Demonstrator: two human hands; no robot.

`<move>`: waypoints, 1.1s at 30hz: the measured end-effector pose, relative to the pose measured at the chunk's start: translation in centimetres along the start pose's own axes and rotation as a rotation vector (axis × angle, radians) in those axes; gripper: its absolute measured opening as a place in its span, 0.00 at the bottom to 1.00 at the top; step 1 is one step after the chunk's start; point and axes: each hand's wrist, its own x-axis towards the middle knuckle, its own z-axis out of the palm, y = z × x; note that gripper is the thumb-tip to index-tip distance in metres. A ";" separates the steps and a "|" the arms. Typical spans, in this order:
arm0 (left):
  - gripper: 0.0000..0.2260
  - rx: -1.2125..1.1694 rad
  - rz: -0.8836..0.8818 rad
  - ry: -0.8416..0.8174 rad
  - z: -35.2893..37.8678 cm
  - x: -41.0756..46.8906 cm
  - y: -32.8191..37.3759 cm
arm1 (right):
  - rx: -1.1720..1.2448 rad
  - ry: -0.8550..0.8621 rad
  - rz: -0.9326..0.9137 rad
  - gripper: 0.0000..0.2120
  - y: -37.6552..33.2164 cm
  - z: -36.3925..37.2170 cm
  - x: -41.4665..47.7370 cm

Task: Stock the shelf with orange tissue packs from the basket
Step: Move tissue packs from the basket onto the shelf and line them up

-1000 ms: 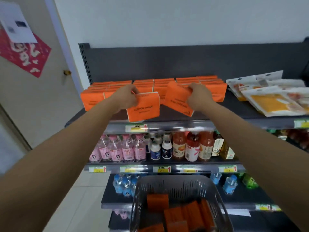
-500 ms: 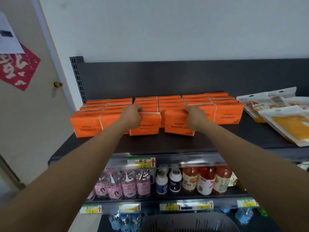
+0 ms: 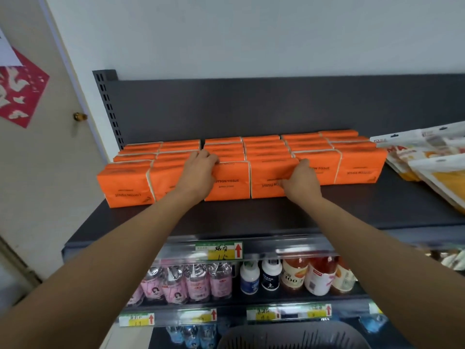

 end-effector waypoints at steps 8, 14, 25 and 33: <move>0.20 0.140 0.023 0.024 0.0 -0.2 0.3 | 0.047 0.028 -0.001 0.25 0.1 0.3 -0.6; 0.21 0.102 0.036 0.051 -0.5 -1.2 1.2 | 0.049 0.046 0.014 0.18 1.2 -0.6 -1.4; 0.13 -0.148 0.248 0.140 -1.2 -8.5 10.0 | 0.147 0.093 -0.241 0.11 3.7 -4.9 -7.4; 0.12 -0.258 0.120 -0.309 4.8 -18.2 16.9 | 0.061 -0.178 -0.228 0.06 13.6 -5.1 -14.9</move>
